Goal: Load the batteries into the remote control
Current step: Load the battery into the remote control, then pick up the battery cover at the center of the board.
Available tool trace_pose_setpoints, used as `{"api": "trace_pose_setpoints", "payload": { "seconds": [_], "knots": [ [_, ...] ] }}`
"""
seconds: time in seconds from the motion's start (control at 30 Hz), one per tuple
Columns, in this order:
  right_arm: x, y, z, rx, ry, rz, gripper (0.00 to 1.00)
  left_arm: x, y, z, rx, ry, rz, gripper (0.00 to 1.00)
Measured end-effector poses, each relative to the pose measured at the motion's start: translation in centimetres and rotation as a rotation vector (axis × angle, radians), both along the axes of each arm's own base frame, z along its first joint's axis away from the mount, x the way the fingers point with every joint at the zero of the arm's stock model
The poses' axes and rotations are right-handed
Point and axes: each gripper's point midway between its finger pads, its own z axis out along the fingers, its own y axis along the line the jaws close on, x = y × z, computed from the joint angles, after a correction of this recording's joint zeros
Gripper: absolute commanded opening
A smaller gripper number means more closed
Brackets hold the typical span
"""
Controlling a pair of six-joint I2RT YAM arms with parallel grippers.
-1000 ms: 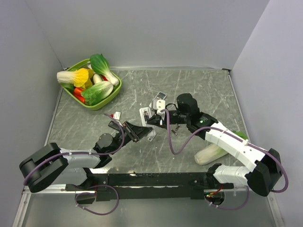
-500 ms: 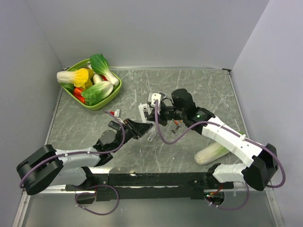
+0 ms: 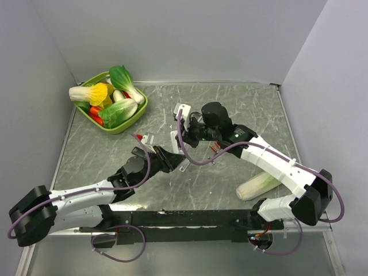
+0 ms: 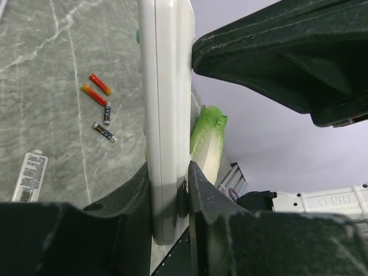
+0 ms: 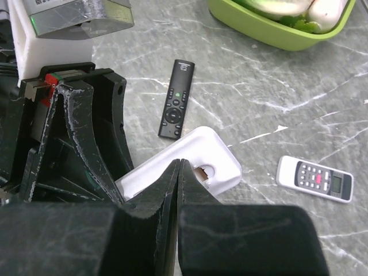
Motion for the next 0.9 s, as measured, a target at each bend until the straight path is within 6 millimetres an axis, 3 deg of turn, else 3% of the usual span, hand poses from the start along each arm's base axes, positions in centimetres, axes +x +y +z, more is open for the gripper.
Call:
{"api": "trace_pose_setpoints", "payload": {
  "seconds": [0.13, 0.17, 0.23, 0.27, 0.3, 0.43, 0.53, 0.67, 0.77, 0.9],
  "knots": [
    [-0.5, 0.1, 0.6, 0.028, 0.009, -0.004, 0.08, -0.2, 0.7, 0.2, 0.022, -0.016, 0.02, 0.01],
    [-0.7, 0.1, 0.8, 0.038, 0.009, -0.007, 0.24, -0.4, 0.8, 0.4, 0.025, -0.025, 0.021, 0.01],
    [-1.0, -0.2, 1.5, 0.065, 0.009, -0.026, 0.36, -0.5, 1.0, 1.0, 0.018, -0.046, 0.021, 0.01],
    [-1.1, -0.5, 1.9, 0.078, 0.01, -0.044, 0.54, -0.6, 1.1, 1.3, 0.013, -0.055, 0.021, 0.01],
    [-1.2, -0.8, 2.2, 0.091, 0.014, -0.064, 0.62, -0.6, 1.4, 1.7, 0.006, -0.066, 0.025, 0.01],
    [-0.4, -2.4, 3.5, 0.136, 0.024, -0.207, 0.83, 0.4, 3.4, 1.2, -0.005, -0.074, 0.079, 0.01],
    [0.9, -3.9, 3.3, 0.155, 0.062, -0.347, 0.86, 1.3, 5.3, -1.2, 0.028, -0.037, 0.137, 0.01],
    [2.5, -6.4, 0.2, 0.137, 0.189, -0.57, 0.86, 1.9, 7.9, -4.8, 0.097, 0.029, 0.209, 0.01],
    [2.9, -7.6, -2.7, 0.092, 0.287, -0.694, 0.89, 2.0, 9.1, -5.6, 0.109, 0.045, 0.239, 0.01],
    [2.6, -7.7, -7.4, 0.004, 0.453, -0.798, 0.96, 1.9, 10.0, -5.5, 0.107, 0.043, 0.267, 0.01]
  ]
}}
